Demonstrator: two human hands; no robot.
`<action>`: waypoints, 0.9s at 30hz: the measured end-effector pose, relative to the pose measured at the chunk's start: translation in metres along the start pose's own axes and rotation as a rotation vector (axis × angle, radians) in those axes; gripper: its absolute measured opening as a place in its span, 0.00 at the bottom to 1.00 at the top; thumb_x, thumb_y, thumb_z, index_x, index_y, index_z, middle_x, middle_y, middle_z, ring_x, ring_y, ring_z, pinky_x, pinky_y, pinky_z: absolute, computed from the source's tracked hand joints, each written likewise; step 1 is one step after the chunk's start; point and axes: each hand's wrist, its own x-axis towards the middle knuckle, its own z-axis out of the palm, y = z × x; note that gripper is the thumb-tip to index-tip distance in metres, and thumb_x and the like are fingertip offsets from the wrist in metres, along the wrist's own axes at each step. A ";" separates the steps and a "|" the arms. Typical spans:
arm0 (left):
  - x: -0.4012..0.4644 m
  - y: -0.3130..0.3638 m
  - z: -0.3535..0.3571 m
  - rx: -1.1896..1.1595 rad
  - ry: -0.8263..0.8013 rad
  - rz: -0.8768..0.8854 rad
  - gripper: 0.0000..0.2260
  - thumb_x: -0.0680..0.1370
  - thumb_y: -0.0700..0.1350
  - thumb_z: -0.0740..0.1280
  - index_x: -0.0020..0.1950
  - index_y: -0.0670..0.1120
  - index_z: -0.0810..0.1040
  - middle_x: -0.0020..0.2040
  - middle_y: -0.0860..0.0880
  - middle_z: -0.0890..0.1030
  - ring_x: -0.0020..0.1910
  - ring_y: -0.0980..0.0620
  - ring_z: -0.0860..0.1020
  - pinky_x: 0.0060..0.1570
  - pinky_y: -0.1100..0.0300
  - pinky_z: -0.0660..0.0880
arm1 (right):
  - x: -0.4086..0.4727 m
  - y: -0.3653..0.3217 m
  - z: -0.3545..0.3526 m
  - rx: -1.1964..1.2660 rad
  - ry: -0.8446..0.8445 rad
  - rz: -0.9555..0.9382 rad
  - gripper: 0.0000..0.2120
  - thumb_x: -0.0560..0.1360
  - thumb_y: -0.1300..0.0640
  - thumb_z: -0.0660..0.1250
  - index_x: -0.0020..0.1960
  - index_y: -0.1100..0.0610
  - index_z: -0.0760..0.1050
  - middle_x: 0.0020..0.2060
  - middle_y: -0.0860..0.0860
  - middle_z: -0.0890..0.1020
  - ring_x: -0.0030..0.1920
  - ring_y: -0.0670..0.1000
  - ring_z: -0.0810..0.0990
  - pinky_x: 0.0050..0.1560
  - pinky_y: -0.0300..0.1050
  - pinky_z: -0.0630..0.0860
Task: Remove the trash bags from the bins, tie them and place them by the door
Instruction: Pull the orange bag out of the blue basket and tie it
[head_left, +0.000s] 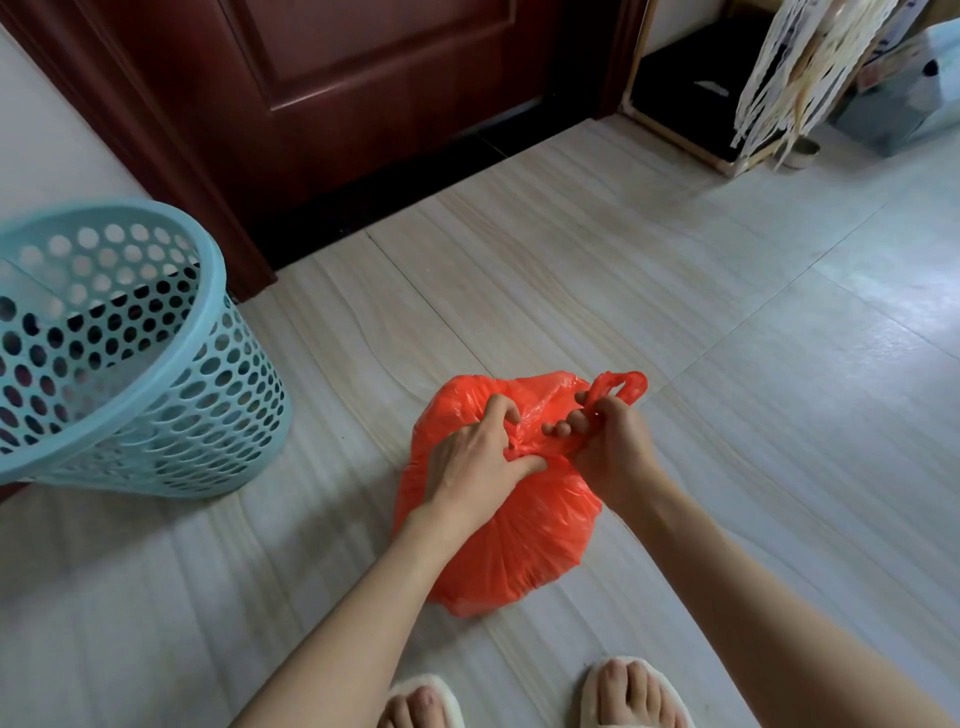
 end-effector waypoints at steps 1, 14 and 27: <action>0.000 -0.002 -0.001 0.000 -0.022 0.019 0.21 0.69 0.55 0.72 0.56 0.50 0.67 0.40 0.55 0.73 0.47 0.48 0.79 0.45 0.57 0.70 | 0.003 0.000 -0.001 0.016 0.041 0.025 0.11 0.74 0.67 0.47 0.38 0.60 0.65 0.15 0.49 0.61 0.17 0.49 0.66 0.35 0.47 0.72; 0.012 -0.014 -0.026 0.205 -0.072 0.222 0.14 0.72 0.48 0.70 0.53 0.49 0.69 0.44 0.50 0.80 0.49 0.45 0.78 0.47 0.55 0.72 | 0.006 -0.010 0.018 -0.199 -0.044 0.054 0.11 0.77 0.65 0.49 0.38 0.60 0.66 0.15 0.49 0.62 0.17 0.49 0.65 0.32 0.47 0.71; -0.030 -0.047 0.012 0.251 0.223 0.446 0.04 0.76 0.47 0.57 0.48 0.48 0.64 0.33 0.51 0.80 0.34 0.49 0.79 0.34 0.58 0.72 | 0.031 -0.020 -0.022 -0.180 0.332 0.025 0.14 0.81 0.56 0.46 0.38 0.55 0.61 0.17 0.50 0.59 0.11 0.45 0.57 0.20 0.35 0.64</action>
